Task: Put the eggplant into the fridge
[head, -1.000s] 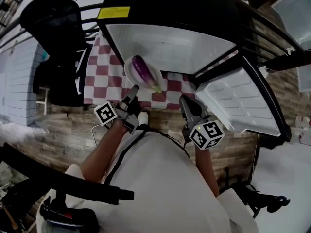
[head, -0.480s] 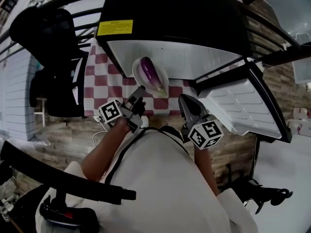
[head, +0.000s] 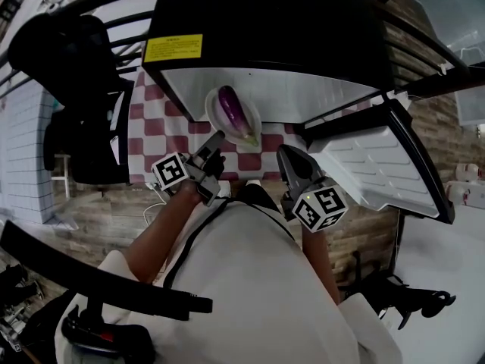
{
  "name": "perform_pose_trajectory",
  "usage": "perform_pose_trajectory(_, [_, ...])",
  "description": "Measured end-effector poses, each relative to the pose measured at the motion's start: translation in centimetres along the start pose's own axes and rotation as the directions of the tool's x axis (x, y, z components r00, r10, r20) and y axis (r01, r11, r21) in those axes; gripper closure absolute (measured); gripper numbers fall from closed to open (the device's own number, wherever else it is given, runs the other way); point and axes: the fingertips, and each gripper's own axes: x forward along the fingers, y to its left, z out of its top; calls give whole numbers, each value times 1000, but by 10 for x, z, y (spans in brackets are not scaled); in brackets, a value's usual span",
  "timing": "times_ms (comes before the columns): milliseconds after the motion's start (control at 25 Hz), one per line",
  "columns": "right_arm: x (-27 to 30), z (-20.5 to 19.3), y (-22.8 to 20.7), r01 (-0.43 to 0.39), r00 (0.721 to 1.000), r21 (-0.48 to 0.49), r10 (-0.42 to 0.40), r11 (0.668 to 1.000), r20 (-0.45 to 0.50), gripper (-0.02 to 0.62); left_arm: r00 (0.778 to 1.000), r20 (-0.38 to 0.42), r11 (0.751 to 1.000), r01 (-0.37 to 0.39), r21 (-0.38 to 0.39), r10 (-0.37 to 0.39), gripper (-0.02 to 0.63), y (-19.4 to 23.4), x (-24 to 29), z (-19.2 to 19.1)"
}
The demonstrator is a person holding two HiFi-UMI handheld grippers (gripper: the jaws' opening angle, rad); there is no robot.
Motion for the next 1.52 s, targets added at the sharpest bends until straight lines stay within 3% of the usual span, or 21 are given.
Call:
perform_pose_trajectory(800, [7, 20, -39, -95, 994, -42, 93, 995, -57, 588, 999, 35, 1000, 7, -27, -6, 578, 26, 66, -8])
perform_pose_trajectory(1040, [5, 15, -51, -85, 994, -34, 83, 996, -76, 588, 998, -38, 998, -53, 40, 55, 577, 59, 89, -5])
perform_pose_trajectory(1200, [0, 15, -56, -72, 995, -22, 71, 997, -75, 588, 998, -68, 1000, -7, 4, 7, 577, 55, 112, -9])
perform_pose_trajectory(1520, [-7, 5, -63, -45, 994, -13, 43, 999, -98, 588, 994, -107, 1000, -13, -5, 13, 577, 82, 139, -13])
